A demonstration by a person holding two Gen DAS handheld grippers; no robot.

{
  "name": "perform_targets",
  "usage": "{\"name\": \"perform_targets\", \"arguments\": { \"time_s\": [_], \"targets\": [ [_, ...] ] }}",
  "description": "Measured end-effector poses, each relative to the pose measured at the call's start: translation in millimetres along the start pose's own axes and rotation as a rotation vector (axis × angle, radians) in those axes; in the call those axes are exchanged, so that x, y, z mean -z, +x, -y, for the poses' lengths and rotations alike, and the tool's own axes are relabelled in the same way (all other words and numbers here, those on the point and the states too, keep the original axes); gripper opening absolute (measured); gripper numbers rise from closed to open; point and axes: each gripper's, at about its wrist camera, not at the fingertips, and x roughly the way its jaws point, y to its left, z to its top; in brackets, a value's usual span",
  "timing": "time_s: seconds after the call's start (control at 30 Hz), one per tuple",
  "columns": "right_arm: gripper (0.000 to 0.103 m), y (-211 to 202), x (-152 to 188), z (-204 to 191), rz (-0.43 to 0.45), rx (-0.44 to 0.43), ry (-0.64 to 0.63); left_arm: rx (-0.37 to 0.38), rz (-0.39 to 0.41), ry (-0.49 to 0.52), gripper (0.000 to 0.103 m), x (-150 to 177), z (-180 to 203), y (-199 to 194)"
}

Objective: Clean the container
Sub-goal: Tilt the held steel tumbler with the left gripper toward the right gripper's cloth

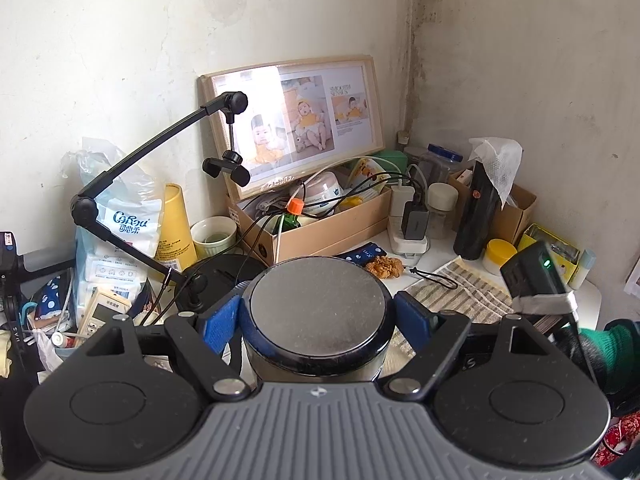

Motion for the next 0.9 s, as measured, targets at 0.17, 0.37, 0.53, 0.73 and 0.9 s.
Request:
{"name": "perform_targets", "arguments": {
  "time_s": [0.17, 0.37, 0.53, 0.73, 0.9],
  "targets": [
    [0.035, 17, 8, 18, -0.043, 0.009, 0.045, -0.018, -0.012, -0.010, 0.082, -2, 3, 0],
    [0.035, 24, 13, 30, -0.050, -0.004, 0.093, -0.091, -0.052, -0.041, 0.082, -8, 13, 3],
    [0.035, 25, 13, 29, -0.056, -0.005, 0.096, -0.190, -0.061, -0.032, 0.083, -10, 26, 12],
    [0.035, 24, 15, 26, -0.054, 0.003, 0.096, -0.185, -0.056, 0.018, 0.083, -8, 27, 19],
    [0.035, 7, 16, 28, -0.020, -0.003, 0.112, 0.025, -0.020, 0.163, 0.083, -3, 4, 16]
  ]
}}
